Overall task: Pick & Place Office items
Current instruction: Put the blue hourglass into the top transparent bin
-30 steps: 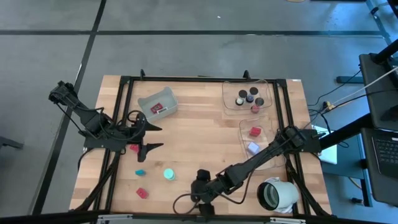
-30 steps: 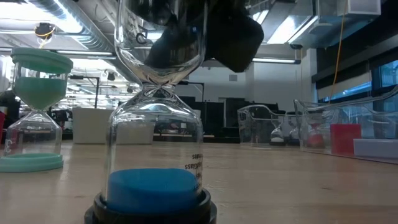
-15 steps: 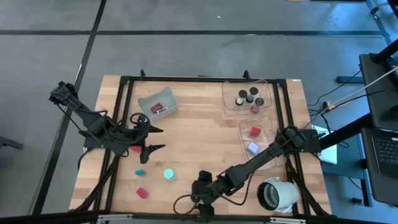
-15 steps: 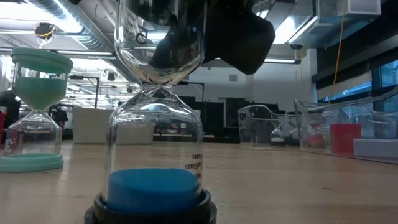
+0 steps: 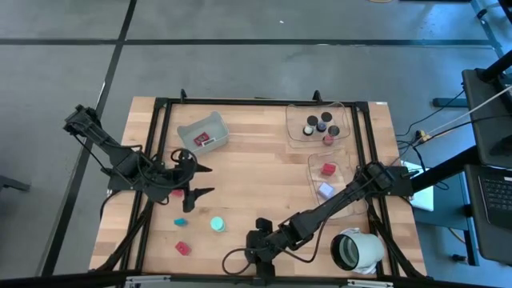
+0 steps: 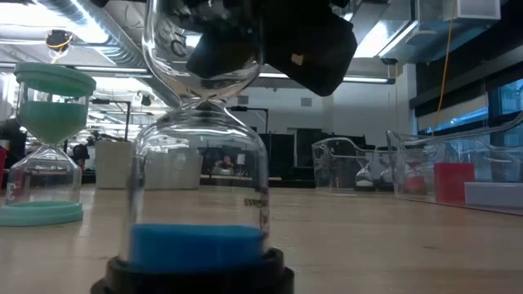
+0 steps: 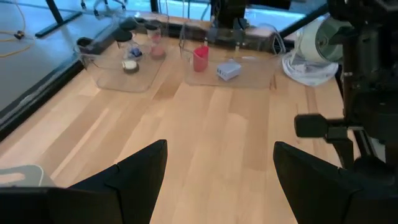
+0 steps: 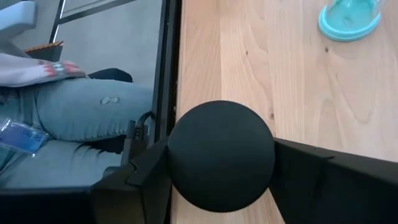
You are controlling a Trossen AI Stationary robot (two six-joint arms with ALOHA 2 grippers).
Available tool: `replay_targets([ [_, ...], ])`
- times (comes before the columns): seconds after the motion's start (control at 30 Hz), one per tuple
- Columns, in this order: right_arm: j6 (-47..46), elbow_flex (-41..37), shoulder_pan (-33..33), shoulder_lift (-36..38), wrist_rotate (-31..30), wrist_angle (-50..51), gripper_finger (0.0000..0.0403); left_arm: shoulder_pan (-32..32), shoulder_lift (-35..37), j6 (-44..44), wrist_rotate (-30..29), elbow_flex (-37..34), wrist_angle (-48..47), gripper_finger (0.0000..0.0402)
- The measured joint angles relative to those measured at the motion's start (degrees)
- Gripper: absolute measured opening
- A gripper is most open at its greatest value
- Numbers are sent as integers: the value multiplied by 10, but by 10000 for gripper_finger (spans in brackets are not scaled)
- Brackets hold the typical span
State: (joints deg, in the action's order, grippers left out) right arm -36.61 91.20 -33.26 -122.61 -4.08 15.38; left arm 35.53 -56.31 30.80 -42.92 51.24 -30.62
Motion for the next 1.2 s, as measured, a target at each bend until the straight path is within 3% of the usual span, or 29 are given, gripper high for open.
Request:
replay_targets([
  [0.27, 9, -1, 28, 33, -29, 28, 220, 0, 3, -35, -48, 0, 43, 290],
  [0.53, -15, -1, 101, 150, -177, 214, 209, 0, 3, -66, -76, 0, 56, 290],
  [0.8, 19, 0, 199, 274, -318, 381, 214, 0, 3, -72, -73, 0, 50, 290],
  [0.93, 10, -2, 264, 304, -357, 454, 210, 0, 3, -81, -66, 0, 30, 290],
  [1.2, 14, -97, 379, 329, -363, 438, 212, 0, 3, -61, -70, 0, -15, 290],
])
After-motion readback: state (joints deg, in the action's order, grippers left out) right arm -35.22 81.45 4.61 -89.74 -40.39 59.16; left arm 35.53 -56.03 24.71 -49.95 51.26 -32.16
